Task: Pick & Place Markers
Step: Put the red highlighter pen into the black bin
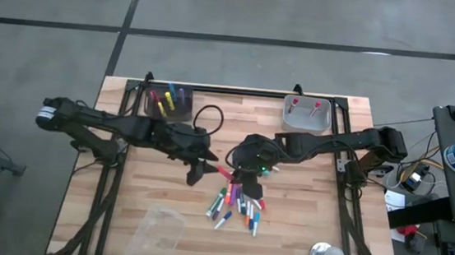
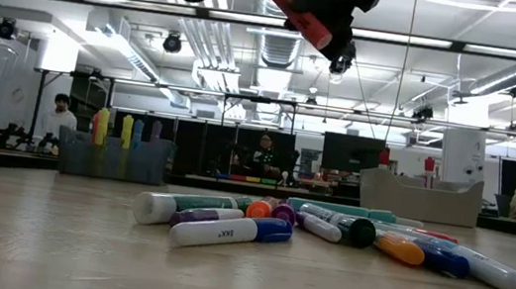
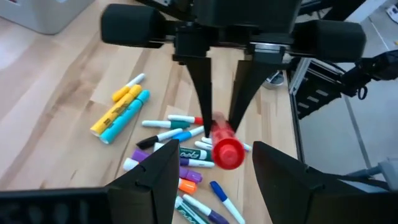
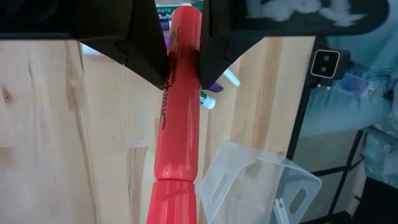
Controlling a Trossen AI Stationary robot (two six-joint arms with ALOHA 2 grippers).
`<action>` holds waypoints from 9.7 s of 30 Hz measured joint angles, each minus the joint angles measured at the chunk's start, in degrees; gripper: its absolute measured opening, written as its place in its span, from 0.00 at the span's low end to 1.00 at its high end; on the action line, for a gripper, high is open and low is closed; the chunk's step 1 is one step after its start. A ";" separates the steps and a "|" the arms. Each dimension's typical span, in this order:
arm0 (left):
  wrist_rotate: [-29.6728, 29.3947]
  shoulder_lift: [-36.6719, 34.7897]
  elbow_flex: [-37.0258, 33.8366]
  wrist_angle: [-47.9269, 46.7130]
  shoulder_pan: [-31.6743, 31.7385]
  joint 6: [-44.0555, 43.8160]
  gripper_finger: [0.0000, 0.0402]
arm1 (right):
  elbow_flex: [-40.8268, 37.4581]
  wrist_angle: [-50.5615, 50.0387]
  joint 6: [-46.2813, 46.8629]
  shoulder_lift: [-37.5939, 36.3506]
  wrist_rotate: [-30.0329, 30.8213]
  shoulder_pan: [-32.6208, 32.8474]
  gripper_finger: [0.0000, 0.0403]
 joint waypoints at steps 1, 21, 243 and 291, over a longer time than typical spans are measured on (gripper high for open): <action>0.43 0.35 0.24 -0.04 0.01 -0.01 0.48 | 0.00 -0.35 0.02 0.00 0.00 -0.10 0.17; 2.82 3.03 0.63 0.48 0.23 0.10 0.46 | 0.00 -0.60 0.00 0.00 0.03 -0.56 0.17; -4.82 18.02 12.50 -39.58 47.39 -0.50 0.19 | -19.93 46.09 -22.73 -9.94 23.23 18.30 0.56; -4.91 18.24 9.77 -38.34 47.69 -2.91 0.19 | -19.93 46.17 -22.67 -10.03 23.04 18.56 0.56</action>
